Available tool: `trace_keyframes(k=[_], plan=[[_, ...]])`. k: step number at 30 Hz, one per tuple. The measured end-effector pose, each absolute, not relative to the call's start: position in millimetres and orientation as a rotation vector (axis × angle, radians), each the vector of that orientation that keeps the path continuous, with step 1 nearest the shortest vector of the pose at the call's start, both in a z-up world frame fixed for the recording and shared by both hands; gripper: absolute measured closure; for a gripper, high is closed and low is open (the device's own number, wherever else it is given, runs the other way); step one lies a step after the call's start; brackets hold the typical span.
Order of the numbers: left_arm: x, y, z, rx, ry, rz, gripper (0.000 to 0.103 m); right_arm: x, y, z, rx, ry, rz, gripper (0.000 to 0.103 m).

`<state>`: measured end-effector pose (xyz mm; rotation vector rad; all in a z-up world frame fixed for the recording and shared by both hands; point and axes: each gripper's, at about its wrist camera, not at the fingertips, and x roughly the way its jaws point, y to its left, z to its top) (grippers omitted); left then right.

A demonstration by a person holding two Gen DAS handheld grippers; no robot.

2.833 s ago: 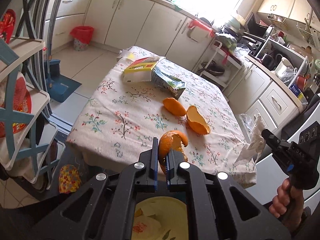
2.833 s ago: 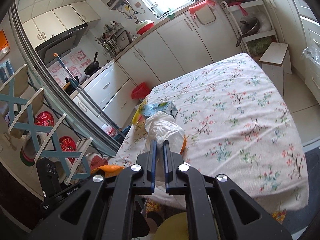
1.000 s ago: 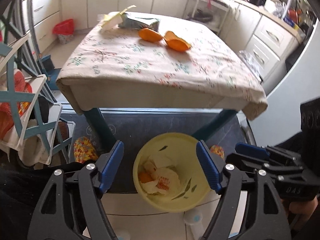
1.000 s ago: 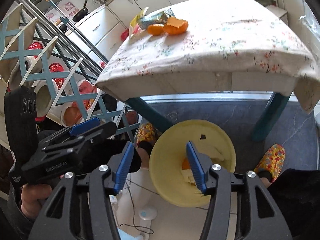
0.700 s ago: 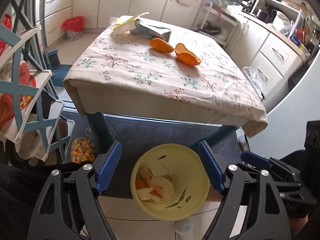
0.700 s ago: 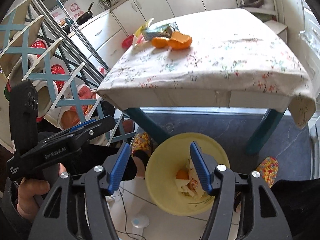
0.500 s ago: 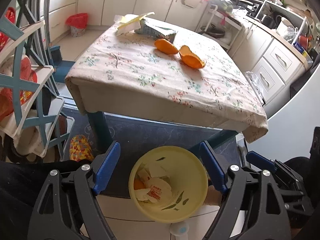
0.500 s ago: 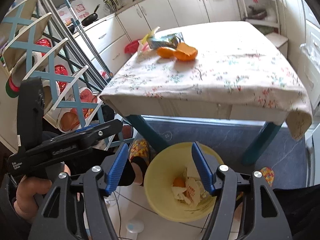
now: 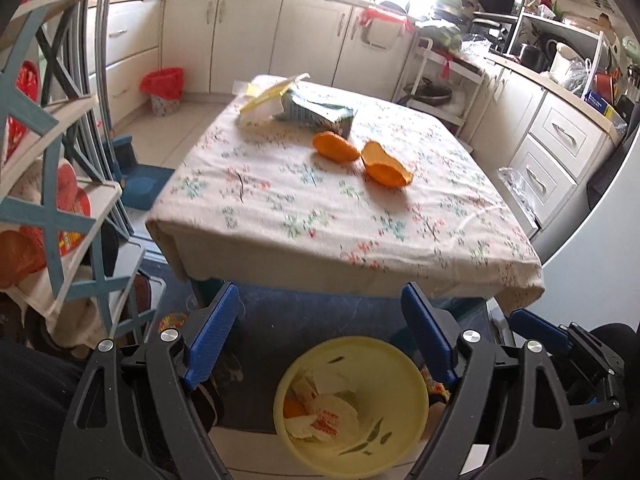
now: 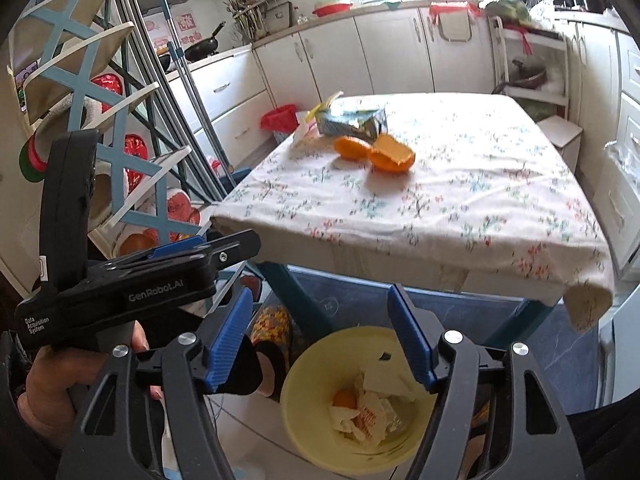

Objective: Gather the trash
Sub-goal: 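Move both open tools back to the table toward the remaining trash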

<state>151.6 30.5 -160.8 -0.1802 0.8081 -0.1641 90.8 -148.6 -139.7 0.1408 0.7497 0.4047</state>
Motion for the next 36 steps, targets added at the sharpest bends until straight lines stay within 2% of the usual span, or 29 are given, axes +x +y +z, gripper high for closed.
trace_keyframes(k=[5, 21, 30, 36], plan=[[163.6, 35.7, -152.5, -0.192, 0.777, -0.152, 0.022, 97.3, -153.7, -133.8, 0.142, 0.710, 0.379, 0.031], [225.8, 33.4, -135.4, -0.225, 0.770, -0.155, 0.021, 167.4, -175.5, -105.9, 0.140, 0.697, 0.347, 0.031], [296.2, 42.2, -129.5, -0.156, 0.798, -0.076, 0.021, 245.1, -174.5, -110.1, 0.076, 0.790, 0.365, 0.031], [351.2, 37.4, -134.9, -0.083, 0.834, -0.062, 0.021, 291.1, -177.5, -126.7, 0.131, 0.860, 0.370, 0.031]])
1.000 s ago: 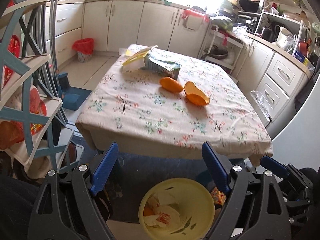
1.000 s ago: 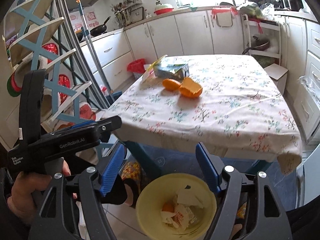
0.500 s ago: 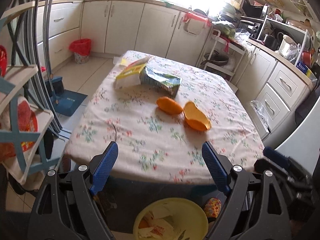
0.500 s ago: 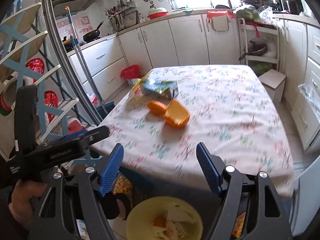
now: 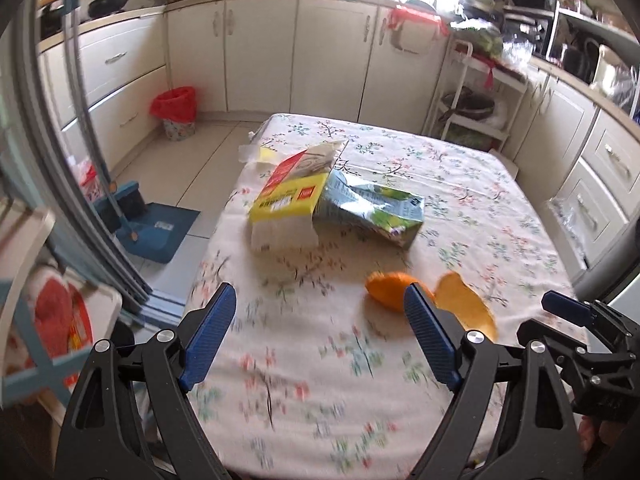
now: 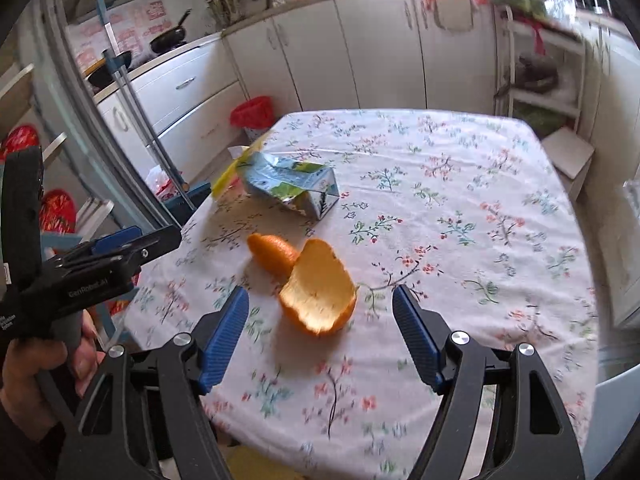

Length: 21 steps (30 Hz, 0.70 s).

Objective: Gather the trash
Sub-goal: 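Move both open tools back to the table toward the remaining trash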

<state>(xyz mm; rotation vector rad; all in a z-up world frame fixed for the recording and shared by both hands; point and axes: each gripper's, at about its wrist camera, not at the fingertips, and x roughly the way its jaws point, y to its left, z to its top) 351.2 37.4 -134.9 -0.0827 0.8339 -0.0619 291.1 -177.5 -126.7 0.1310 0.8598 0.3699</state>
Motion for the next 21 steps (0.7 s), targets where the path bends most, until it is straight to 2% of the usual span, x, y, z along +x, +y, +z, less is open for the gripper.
trace_keyframes(k=[10, 21], plan=[[412.5, 19.0, -153.6, 0.104, 0.867, -0.021, 0.021, 319.1, -178.9, -145.8, 0.180, 0.942, 0.369, 0.031], [437.8, 12.6, -159.0, 0.199, 0.871, -0.010, 0.021, 332.9, -179.1, -154.1, 0.180, 0.973, 0.383, 0.034]])
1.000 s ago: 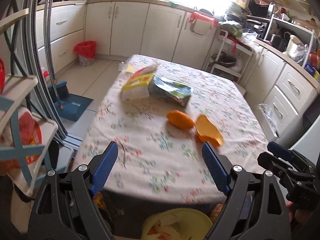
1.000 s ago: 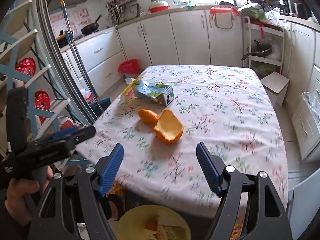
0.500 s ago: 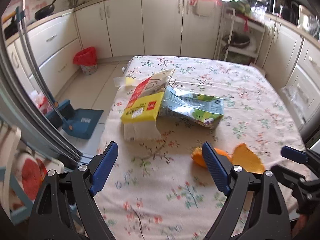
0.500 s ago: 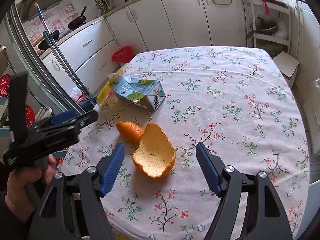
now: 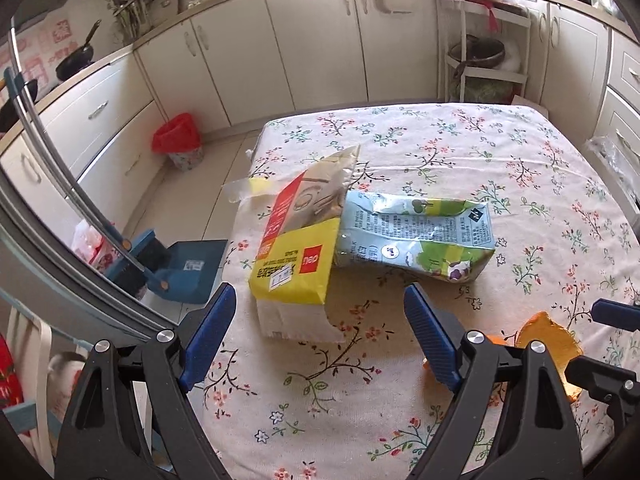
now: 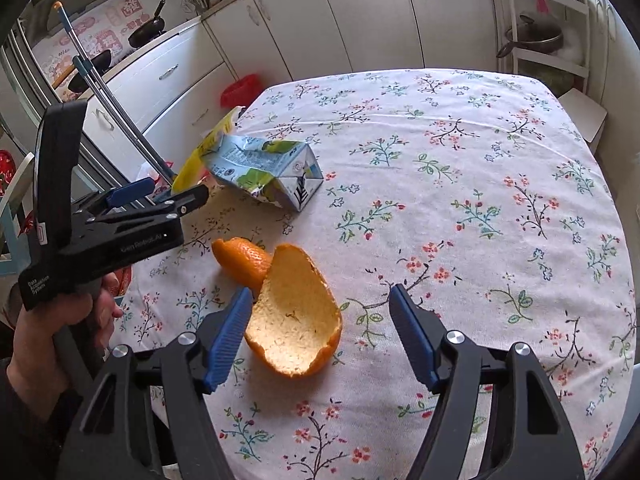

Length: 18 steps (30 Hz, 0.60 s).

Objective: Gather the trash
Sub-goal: 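Move both open tools back to the table toward the remaining trash, then close the left tool on the yellow snack wrapper while the right tool grasps an orange peel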

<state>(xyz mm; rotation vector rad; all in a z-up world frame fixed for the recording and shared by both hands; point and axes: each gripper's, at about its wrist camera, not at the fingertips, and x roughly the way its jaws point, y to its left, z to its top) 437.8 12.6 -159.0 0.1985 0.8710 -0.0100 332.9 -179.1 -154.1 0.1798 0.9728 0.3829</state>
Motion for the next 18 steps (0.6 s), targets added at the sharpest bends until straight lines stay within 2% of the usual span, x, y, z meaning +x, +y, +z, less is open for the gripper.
trace_keyframes(k=[12, 15, 17, 18], plan=[[446.3, 13.5, -162.1, 0.213, 0.876, -0.013, 0.021, 339.1, -181.4, -158.3, 0.174, 0.988, 0.380, 0.037], [447.9, 14.1, -162.7, 0.213, 0.877, -0.014, 0.021, 340.3, -180.0, -160.4, 0.169, 1.000, 0.387, 0.043], [447.9, 14.7, -162.6, 0.210, 0.877, -0.017, 0.021, 341.3, -178.4, -162.3, 0.162, 1.010, 0.393, 0.052], [448.4, 16.4, -162.5, 0.197, 0.877, -0.026, 0.025, 341.5, -177.4, -163.3, 0.158, 1.015, 0.397, 0.054]])
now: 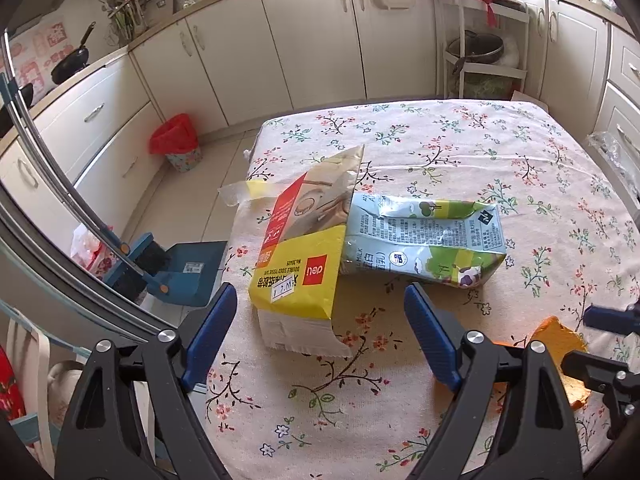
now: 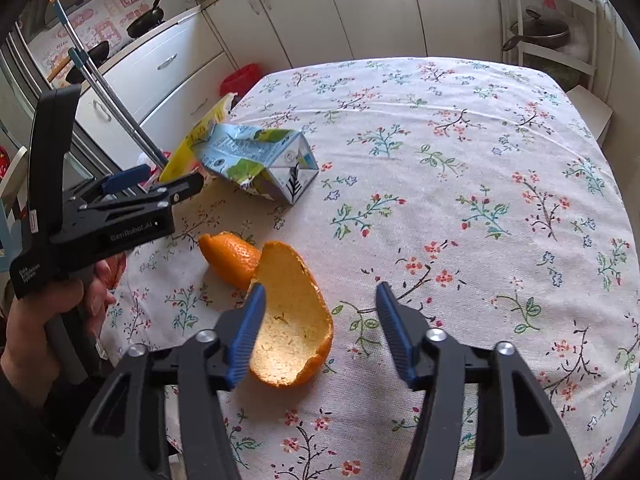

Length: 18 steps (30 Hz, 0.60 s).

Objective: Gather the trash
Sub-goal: 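Close the left tool on the yellow snack wrapper while the right tool grasps an orange peel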

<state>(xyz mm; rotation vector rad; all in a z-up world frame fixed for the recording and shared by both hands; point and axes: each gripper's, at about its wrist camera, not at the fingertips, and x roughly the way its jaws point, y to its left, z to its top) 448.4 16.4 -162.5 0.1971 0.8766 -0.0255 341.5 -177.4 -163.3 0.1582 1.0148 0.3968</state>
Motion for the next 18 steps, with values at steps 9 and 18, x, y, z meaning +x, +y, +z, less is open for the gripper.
trace_keyframes(k=[9, 18], plan=[[452.4, 39.6, -163.8, 0.026, 0.931, -0.101, 0.084, 340.6, -163.8, -169.2, 0.123, 1.046, 0.438, 0.092], [426.6, 61.3, -128.9, -0.108, 0.806, -0.145, 0.096, 332.6, -166.6, -153.4, 0.124, 0.983, 0.441, 0.098]])
